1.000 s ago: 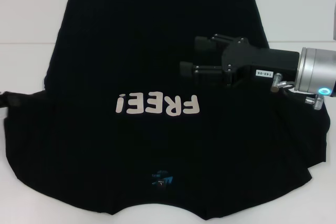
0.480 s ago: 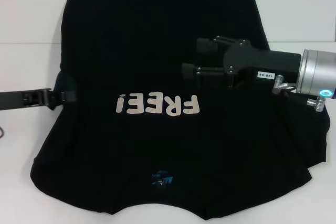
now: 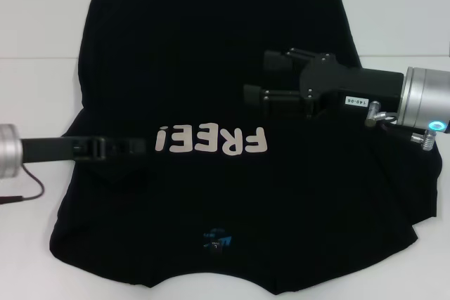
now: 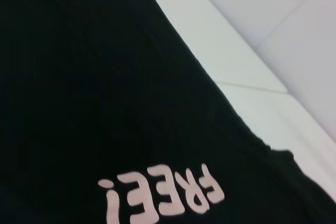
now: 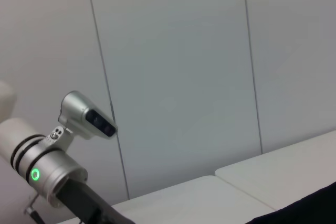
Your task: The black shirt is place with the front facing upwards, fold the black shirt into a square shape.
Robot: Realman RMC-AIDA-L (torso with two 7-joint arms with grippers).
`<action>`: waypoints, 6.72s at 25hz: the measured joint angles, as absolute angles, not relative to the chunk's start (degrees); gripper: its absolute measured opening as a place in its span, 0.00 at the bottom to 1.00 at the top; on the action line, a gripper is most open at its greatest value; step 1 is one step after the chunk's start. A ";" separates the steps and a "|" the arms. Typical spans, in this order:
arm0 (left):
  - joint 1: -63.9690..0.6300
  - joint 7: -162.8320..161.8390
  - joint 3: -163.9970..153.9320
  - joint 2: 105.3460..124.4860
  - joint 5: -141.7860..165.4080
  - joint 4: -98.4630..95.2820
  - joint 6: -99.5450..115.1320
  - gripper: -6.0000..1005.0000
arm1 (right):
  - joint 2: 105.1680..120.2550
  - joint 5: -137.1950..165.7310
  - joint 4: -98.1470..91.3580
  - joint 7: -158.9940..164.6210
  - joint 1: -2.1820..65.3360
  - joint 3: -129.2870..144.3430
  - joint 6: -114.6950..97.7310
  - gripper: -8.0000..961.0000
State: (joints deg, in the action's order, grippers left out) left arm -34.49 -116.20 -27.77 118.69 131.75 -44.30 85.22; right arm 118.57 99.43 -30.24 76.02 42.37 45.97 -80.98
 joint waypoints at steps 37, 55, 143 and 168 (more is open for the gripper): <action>-33.13 -125.18 -32.44 114.70 132.31 -36.47 56.59 0.93 | 118.57 98.26 -30.24 75.95 42.54 45.79 -80.68 0.95; -33.75 -124.98 -36.01 115.06 132.37 -34.63 55.02 0.91 | 118.57 97.64 -30.23 75.84 42.27 45.79 -80.68 0.95; -34.25 -75.36 -37.21 119.08 110.50 -32.08 84.54 0.86 | 108.13 104.70 -40.38 134.95 29.48 37.88 -83.77 0.95; -32.53 -59.97 -46.53 120.74 111.30 -32.11 85.79 0.86 | 105.97 133.06 -39.87 149.39 27.01 29.60 -92.26 0.95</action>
